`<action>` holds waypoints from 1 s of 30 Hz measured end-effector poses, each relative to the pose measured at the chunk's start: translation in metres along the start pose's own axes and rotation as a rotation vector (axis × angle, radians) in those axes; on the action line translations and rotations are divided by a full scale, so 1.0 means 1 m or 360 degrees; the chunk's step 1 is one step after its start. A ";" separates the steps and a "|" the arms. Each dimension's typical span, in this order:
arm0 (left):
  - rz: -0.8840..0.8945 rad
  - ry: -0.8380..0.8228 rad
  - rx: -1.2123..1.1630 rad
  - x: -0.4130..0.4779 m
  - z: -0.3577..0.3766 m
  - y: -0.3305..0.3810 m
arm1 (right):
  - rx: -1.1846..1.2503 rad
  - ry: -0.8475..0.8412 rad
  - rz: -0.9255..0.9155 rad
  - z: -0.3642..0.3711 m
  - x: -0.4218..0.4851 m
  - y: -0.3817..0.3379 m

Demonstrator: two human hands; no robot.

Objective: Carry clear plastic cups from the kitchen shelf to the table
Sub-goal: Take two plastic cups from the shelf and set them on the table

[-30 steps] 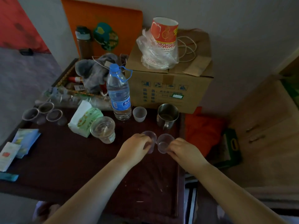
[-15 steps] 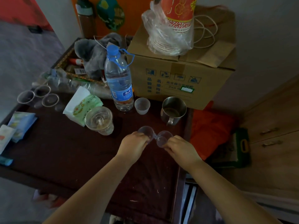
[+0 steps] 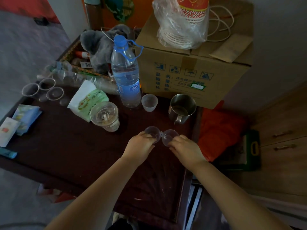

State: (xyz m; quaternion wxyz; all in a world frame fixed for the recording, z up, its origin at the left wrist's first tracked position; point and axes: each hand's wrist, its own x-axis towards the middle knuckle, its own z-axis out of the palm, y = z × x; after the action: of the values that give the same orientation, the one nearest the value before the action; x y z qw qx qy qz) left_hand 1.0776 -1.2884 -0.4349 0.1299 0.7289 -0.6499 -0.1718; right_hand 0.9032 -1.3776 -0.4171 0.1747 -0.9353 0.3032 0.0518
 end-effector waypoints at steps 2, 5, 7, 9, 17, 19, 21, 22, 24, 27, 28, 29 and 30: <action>-0.0003 0.0017 -0.0001 0.000 -0.001 0.001 | 0.0016 0.0000 0.0026 0.001 -0.001 -0.001; -0.0009 0.0052 0.0000 -0.003 -0.003 0.004 | 0.0067 0.0013 0.0056 0.003 -0.005 -0.001; -0.0011 0.0072 -0.0002 -0.005 -0.006 0.005 | 0.0105 0.0065 0.0086 0.004 -0.009 -0.001; -0.0012 0.0090 0.0002 -0.008 -0.009 0.005 | 0.0139 0.0120 0.0120 0.004 -0.013 -0.002; 0.0078 0.0157 -0.0029 -0.024 -0.032 0.007 | 0.0148 0.0332 0.0240 -0.008 -0.037 -0.027; 0.0138 0.0182 -0.0036 -0.030 -0.044 0.009 | 0.0157 0.0410 0.0290 -0.016 -0.045 -0.039; 0.0201 0.0220 -0.0027 -0.034 -0.061 0.014 | 0.0152 0.0503 0.0348 -0.028 -0.053 -0.053; 0.0234 0.0252 -0.0017 -0.035 -0.072 0.016 | 0.0146 0.0556 0.0385 -0.036 -0.058 -0.061; 0.0320 0.0310 -0.0006 -0.040 -0.098 0.023 | 0.0137 0.0682 0.0479 -0.053 -0.068 -0.081; 0.0524 0.0391 0.0030 -0.054 -0.142 0.037 | 0.0090 0.0873 0.0638 -0.082 -0.087 -0.119; 0.0593 0.0416 0.0042 -0.060 -0.156 0.041 | 0.0065 0.0925 0.0686 -0.092 -0.095 -0.133; 0.0660 0.0443 0.0047 -0.067 -0.170 0.046 | 0.0041 0.0969 0.0732 -0.101 -0.104 -0.147; 0.0726 0.0467 0.0050 -0.075 -0.183 0.051 | 0.0020 0.1010 0.0776 -0.110 -0.113 -0.162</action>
State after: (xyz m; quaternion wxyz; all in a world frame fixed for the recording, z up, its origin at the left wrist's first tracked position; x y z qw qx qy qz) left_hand 1.1007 -1.2270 -0.2414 0.2468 0.5826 -0.7741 -0.0205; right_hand 0.9053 -1.2332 -0.2436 0.0605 -0.8044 0.5555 -0.2017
